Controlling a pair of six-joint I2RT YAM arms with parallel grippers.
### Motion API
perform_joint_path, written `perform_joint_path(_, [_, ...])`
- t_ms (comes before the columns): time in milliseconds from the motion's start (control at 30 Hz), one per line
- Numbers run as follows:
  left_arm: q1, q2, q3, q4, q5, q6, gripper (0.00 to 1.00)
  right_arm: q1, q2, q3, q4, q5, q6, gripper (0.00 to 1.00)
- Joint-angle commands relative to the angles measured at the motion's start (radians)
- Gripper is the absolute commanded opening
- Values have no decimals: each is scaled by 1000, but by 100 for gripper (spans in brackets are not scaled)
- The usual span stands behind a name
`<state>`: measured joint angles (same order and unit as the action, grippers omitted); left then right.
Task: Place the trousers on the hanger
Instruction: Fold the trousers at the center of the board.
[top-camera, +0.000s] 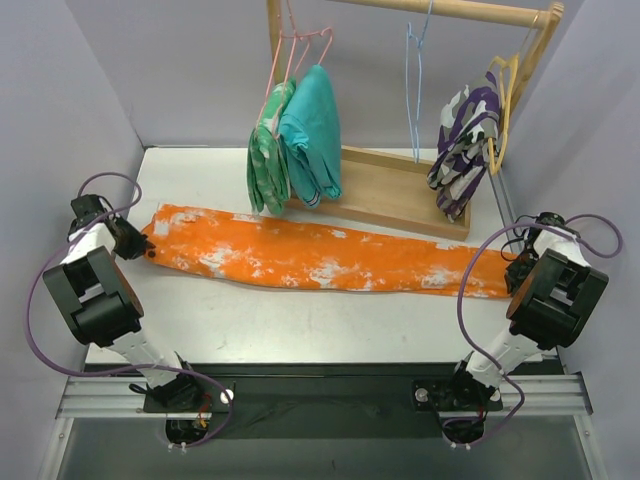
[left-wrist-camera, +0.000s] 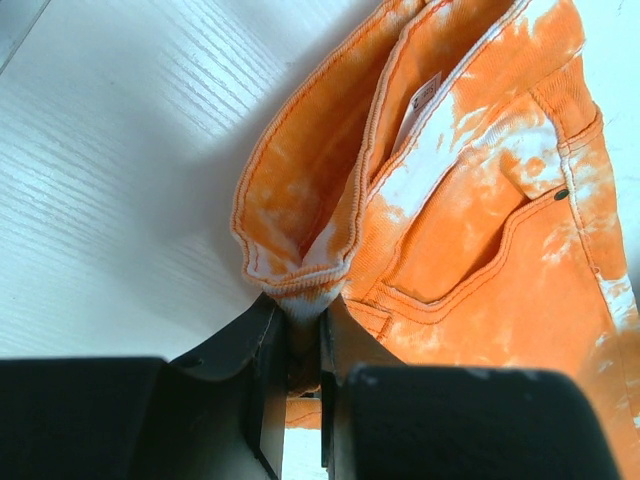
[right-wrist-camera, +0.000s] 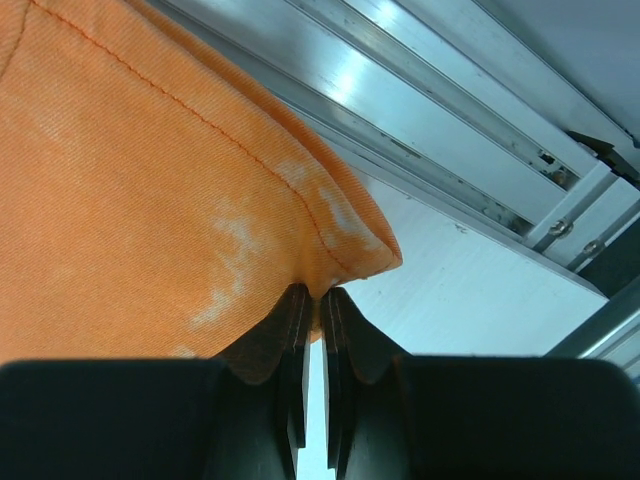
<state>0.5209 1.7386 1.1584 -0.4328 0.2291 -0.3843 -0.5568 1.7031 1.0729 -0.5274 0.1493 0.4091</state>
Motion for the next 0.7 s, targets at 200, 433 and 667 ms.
perform_joint_path(200, [42, 35, 87, 54, -31, 53, 0, -22, 10, 67, -59, 194, -49, 2])
perform_joint_path(433, [42, 41, 63, 83, 2, 45, 0, -11, 6, 62, -71, 161, -41, 23])
perform_joint_path(667, [42, 12, 9, 121, 61, 62, 0, 46, -91, 44, -88, -11, 9, 67])
